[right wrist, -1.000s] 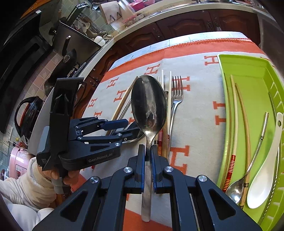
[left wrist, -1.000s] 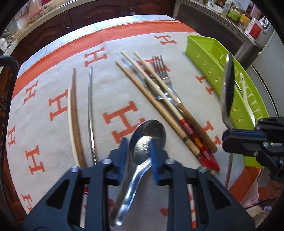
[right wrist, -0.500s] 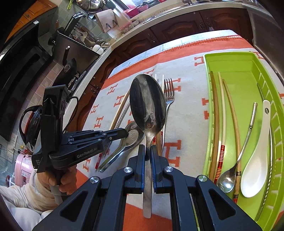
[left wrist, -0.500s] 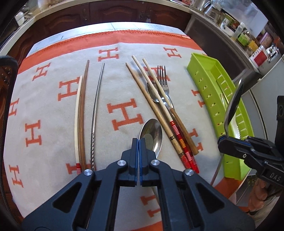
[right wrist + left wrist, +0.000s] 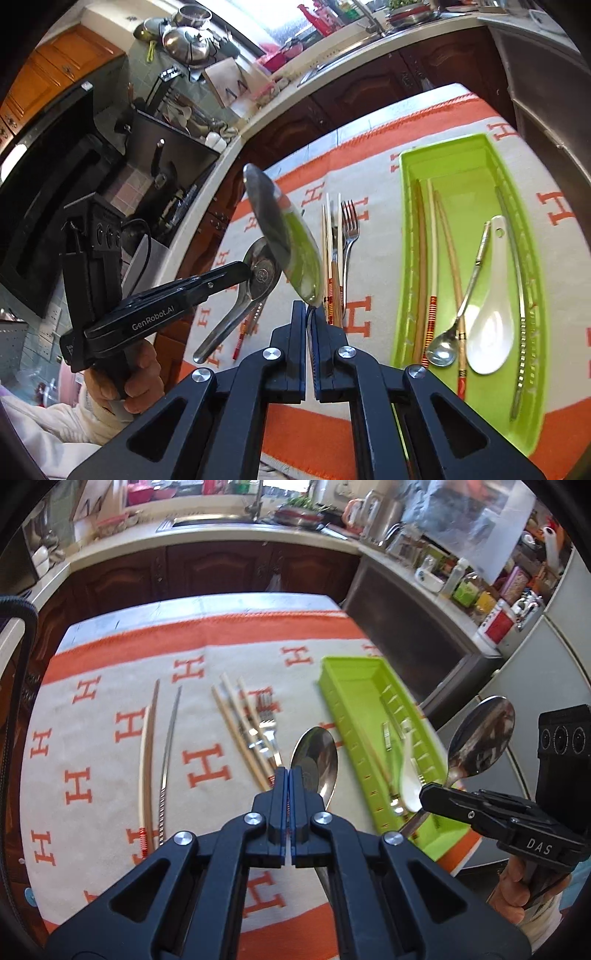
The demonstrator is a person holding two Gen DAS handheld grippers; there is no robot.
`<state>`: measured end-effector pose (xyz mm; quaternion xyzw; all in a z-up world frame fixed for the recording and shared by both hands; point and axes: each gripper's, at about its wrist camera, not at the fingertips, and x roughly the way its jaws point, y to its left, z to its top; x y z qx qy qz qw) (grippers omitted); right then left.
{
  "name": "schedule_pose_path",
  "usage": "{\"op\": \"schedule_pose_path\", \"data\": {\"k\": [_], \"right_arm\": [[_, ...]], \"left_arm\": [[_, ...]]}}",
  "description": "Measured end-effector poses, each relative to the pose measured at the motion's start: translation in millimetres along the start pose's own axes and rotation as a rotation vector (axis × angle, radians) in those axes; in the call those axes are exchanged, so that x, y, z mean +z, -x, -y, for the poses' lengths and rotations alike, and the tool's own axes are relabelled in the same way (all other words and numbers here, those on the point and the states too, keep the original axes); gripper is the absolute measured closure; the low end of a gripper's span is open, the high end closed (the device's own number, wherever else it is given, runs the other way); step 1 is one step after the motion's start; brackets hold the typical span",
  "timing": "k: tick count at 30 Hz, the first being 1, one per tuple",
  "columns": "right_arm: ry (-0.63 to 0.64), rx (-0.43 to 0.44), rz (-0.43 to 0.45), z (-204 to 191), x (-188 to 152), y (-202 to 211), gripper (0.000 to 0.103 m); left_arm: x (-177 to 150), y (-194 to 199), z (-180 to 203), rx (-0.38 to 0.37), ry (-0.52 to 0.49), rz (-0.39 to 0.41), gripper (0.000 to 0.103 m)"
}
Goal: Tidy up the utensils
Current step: 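Carry both steel spoons into the tray and open both tools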
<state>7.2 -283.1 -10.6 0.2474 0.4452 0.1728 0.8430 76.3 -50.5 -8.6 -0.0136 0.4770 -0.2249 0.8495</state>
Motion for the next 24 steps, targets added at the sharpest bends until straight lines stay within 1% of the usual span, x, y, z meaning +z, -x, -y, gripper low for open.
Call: {"op": "schedule_pose_path", "data": {"k": [4, 8, 10, 12, 14, 17, 19, 21, 24], "right_arm": [[-0.007, -0.022, 0.038, -2.4, 8.4, 43.7, 0.101], [0.028, -0.133, 0.056, -6.2, 24.3, 85.1, 0.101], [0.036, -0.188, 0.044, -0.9, 31.9, 93.6, 0.101], [0.03, -0.239, 0.01, 8.4, 40.7, 94.1, 0.101], [0.019, -0.27, -0.042, 20.9, 47.2, 87.3, 0.101], [0.002, -0.314, -0.125, 42.3, 53.0, 64.2, 0.101], [-0.015, -0.324, -0.172, 55.7, 54.9, 46.0, 0.101], [-0.042, -0.314, -0.204, 67.5, 55.0, 29.1, 0.101], [-0.059, -0.321, -0.232, 78.1, 55.6, 6.4, 0.101]], "left_arm": [[12.7, 8.4, 33.6, -0.037, -0.027, 0.032, 0.103], [24.7, 4.6, 68.8, -0.059, -0.05, 0.05, 0.103], [28.6, -5.0, 83.4, -0.067, -0.051, 0.044, 0.103], [31.1, -19.8, 96.2, -0.066, -0.048, 0.034, 0.103], [32.8, -39.6, 103.6, -0.062, -0.038, 0.021, 0.103], [28.5, -68.7, 110.7, -0.051, -0.035, -0.007, 0.103], [24.0, -84.1, 111.4, -0.04, -0.041, -0.027, 0.103], [18.3, -100.6, 110.7, -0.025, -0.039, -0.052, 0.103], [12.2, -118.4, 104.2, -0.024, -0.026, -0.08, 0.103]]}}
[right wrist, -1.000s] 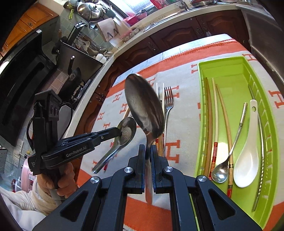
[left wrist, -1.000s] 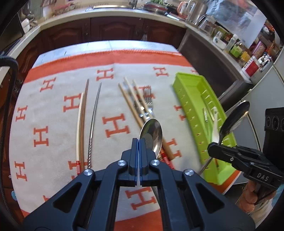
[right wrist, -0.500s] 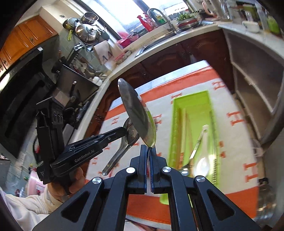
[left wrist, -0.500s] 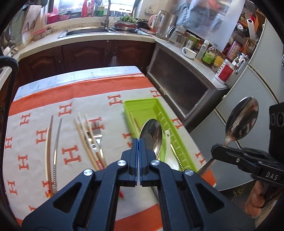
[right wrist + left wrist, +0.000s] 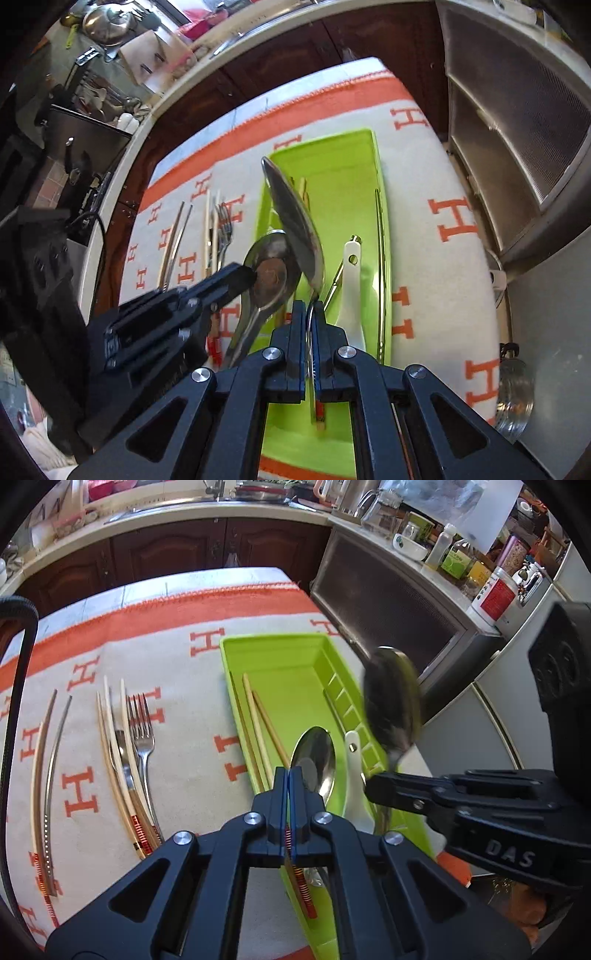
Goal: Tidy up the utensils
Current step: 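Carry both steel spoons into the tray and open both tools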
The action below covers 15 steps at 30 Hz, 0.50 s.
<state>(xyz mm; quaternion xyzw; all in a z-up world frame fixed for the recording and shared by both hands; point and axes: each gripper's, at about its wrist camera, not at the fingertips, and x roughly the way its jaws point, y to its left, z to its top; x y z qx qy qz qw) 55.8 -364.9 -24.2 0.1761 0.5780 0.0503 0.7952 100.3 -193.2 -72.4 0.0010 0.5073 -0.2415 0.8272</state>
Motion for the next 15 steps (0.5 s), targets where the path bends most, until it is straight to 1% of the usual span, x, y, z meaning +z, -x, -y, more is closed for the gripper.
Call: {"op": "schedule_pose_path", "data": {"k": [4, 6, 8, 9, 10, 12, 13, 15], "right_arm": [[-0.01, 0.008, -0.046, -1.6, 7.6, -31.7, 0.1], [-0.015, -0.017, -0.051, -1.7, 7.7, -44.1, 0.099], [-0.015, -0.032, -0.035, -2.3, 8.4, -46.5, 0.098], [-0.015, -0.029, -0.028, 1.9, 14.1, -54.6, 0.092], [-0.008, -0.022, -0.005, -0.8, 13.0, -49.9, 0.087], [0.014, -0.032, 0.051, -7.0, 13.7, -45.1, 0.06], [0.029, -0.04, 0.086, -10.6, 15.0, -40.5, 0.056], [0.052, -0.042, 0.128, -19.0, 15.3, -28.8, 0.054]], "left_arm": [[-4.7, -8.2, -9.5, -0.024, 0.021, -0.027, 0.103], [-6.5, -6.2, -12.8, -0.04, 0.019, -0.023, 0.103], [-6.3, 2.2, -15.1, -0.019, 0.003, -0.01, 0.103], [-6.3, 5.5, -16.1, -0.015, -0.006, -0.006, 0.103], [-5.5, 9.0, -17.7, -0.013, -0.011, -0.005, 0.103], [-4.9, 17.4, -24.3, -0.003, -0.014, -0.006, 0.103], [-4.7, 22.2, -29.2, 0.007, -0.008, -0.006, 0.103], [-4.2, 31.8, -39.8, 0.022, 0.011, -0.005, 0.103]]}}
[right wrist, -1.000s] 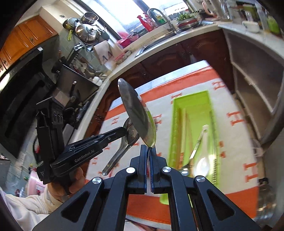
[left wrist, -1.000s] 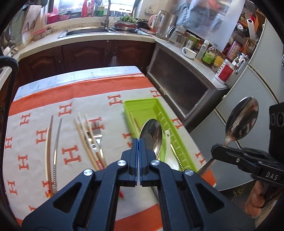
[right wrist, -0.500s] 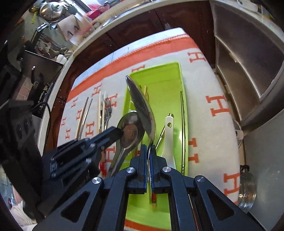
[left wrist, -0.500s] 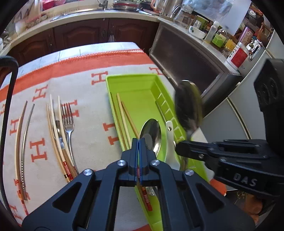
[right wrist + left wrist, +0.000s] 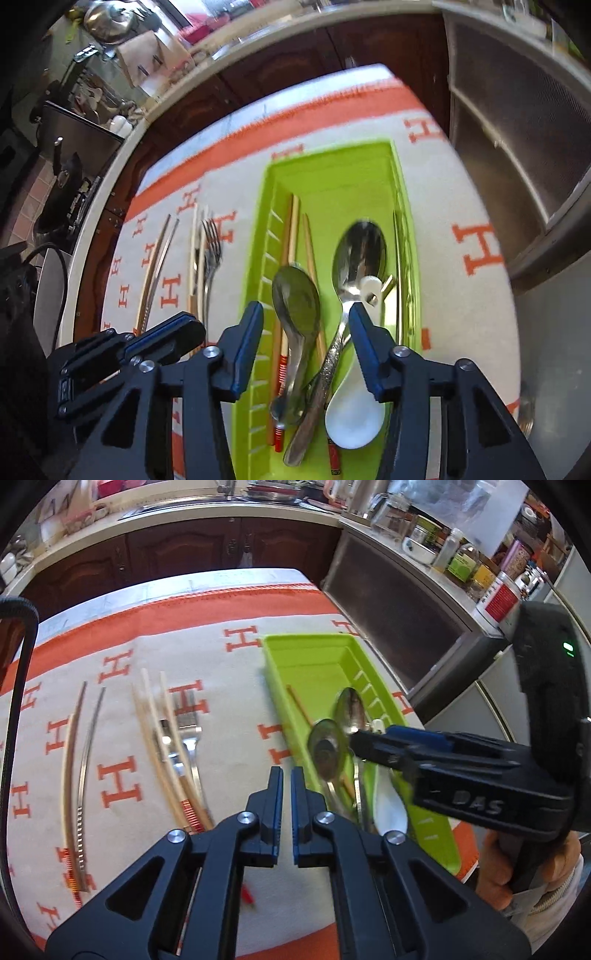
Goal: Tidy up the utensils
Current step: 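Carry both steel spoons into the tray and open both tools, then grasp a red-banded wooden chopstick with the left tool while the right tool approaches a steel chopstick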
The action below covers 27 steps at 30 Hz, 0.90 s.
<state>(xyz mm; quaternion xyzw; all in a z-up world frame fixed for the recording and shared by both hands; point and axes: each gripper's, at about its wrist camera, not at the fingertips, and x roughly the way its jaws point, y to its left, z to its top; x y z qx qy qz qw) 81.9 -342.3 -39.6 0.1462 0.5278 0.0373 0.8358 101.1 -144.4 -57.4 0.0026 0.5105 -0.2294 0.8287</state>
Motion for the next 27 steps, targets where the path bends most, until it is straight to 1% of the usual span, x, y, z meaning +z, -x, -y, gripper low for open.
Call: {"op": "schedule_pose_path", "data": {"k": [4, 9, 14, 17, 19, 20, 21, 22, 24, 25, 27], "right_arm": [[0.016, 0.019, 0.048, -23.2, -1.6, 24.6, 0.054], [0.045, 0.044, 0.081, -57.3, -5.8, 44.1, 0.054], [0.097, 0.078, 0.078, -112.1, -7.3, 41.0, 0.054], [0.133, 0.099, 0.053, -150.3, -8.1, 26.9, 0.054], [0.164, 0.11, 0.031, -175.9, -10.1, 13.7, 0.054], [0.177, 0.122, 0.019, -189.0, -11.1, 5.0, 0.054], [0.188, 0.126, 0.012, -200.8, -12.5, -3.9, 0.054], [0.201, 0.121, 0.008, -212.0, -13.7, -14.9, 0.054], [0.23, 0.092, 0.005, -229.3, -15.9, -36.5, 0.062], [0.241, 0.077, -0.009, -241.3, -18.0, -52.1, 0.065], [0.239, 0.073, -0.048, -252.4, -20.8, -79.6, 0.074]], "left_arm": [[-0.2, 18.5, -32.1, 0.026, 0.059, -0.004, 0.103], [-3.5, 50.7, -75.2, 0.068, 0.116, 0.017, 0.103], [-11.6, 81.6, -117.8, 0.137, 0.143, 0.056, 0.103], [-18.0, 91.1, -148.7, 0.183, 0.156, 0.072, 0.103], [-22.3, 90.4, -165.9, 0.216, 0.149, 0.082, 0.103], [-24.7, 88.5, -172.8, 0.22, 0.149, 0.083, 0.103], [-27.0, 84.5, -179.4, 0.211, 0.153, 0.078, 0.103], [-29.7, 79.0, -190.1, 0.185, 0.163, 0.065, 0.103], [-34.8, 67.6, -203.9, 0.14, 0.179, 0.041, 0.103], [-37.8, 61.0, -211.9, 0.12, 0.189, 0.024, 0.103], [-42.9, 50.8, -218.9, 0.098, 0.194, 0.006, 0.103]]}}
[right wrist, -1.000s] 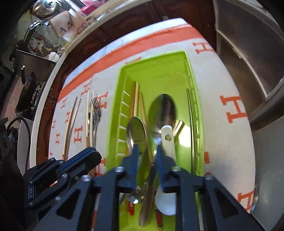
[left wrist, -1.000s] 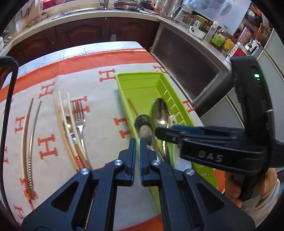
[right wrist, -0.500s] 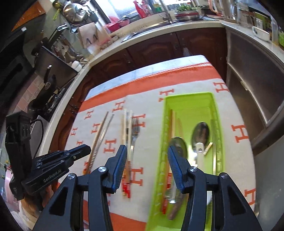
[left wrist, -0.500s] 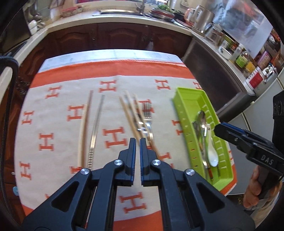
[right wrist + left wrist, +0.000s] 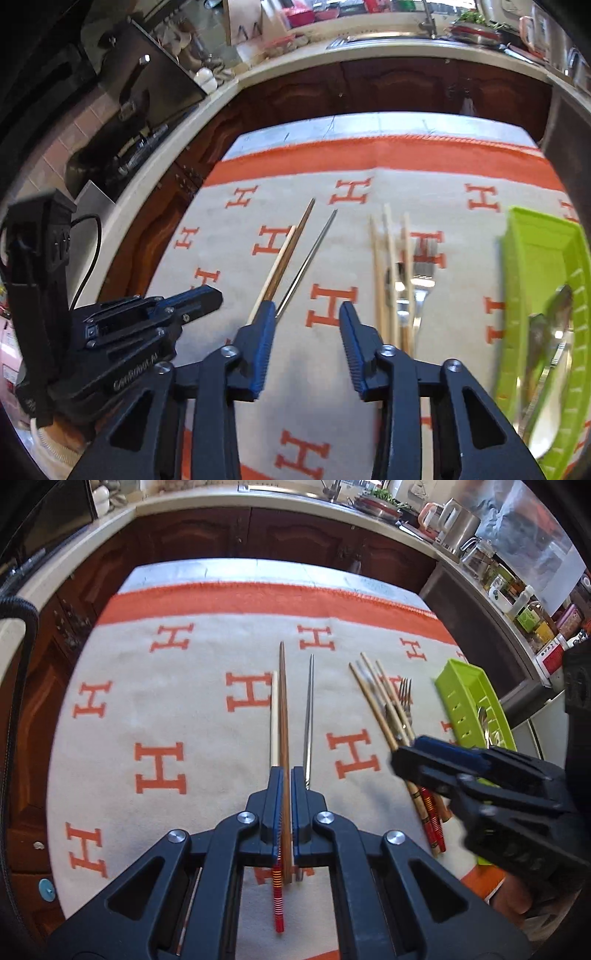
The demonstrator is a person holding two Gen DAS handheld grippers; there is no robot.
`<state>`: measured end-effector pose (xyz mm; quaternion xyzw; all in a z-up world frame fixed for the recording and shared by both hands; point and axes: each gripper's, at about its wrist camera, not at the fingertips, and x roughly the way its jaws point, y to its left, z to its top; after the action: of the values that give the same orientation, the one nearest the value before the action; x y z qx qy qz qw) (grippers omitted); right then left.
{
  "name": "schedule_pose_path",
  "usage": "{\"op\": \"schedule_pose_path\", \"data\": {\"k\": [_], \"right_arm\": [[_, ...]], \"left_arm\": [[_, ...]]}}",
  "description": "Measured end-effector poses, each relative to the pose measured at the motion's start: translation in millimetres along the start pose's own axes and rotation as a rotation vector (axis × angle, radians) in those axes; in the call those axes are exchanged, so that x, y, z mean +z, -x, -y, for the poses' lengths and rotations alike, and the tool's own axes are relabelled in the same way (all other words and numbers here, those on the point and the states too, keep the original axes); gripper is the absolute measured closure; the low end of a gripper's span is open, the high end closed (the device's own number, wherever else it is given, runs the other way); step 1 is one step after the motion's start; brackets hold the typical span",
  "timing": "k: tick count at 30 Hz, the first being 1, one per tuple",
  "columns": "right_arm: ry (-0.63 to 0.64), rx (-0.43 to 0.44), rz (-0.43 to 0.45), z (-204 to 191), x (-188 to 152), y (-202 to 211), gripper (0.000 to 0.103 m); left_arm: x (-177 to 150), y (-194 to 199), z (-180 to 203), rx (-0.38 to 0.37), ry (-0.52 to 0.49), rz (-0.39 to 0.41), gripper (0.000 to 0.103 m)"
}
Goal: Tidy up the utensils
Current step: 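Grasp a red-banded wooden chopstick with the left tool while the right tool approaches a steel chopstick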
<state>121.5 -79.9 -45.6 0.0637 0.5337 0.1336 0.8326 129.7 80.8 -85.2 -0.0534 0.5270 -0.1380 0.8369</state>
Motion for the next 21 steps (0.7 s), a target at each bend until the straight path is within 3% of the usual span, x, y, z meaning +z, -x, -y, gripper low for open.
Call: {"op": "schedule_pose_path", "data": {"k": [6, 11, 16, 21], "right_arm": [[0.004, -0.033, -0.063, -13.7, 0.4, -59.4, 0.079], [0.039, -0.113, -0.094, -22.5, 4.6, -91.3, 0.079], [0.085, -0.178, -0.08, -28.5, 6.9, -100.7, 0.08], [0.085, -0.208, -0.096, -19.7, 7.8, -98.5, 0.094]], "left_arm": [[-8.9, -20.0, -11.3, -0.046, 0.002, -0.035, 0.103], [-9.0, -26.5, -21.2, -0.064, 0.023, -0.046, 0.103], [-9.2, -31.2, -29.3, -0.083, 0.045, -0.06, 0.103], [-8.5, -32.5, -28.4, -0.095, 0.049, -0.066, 0.103]]}}
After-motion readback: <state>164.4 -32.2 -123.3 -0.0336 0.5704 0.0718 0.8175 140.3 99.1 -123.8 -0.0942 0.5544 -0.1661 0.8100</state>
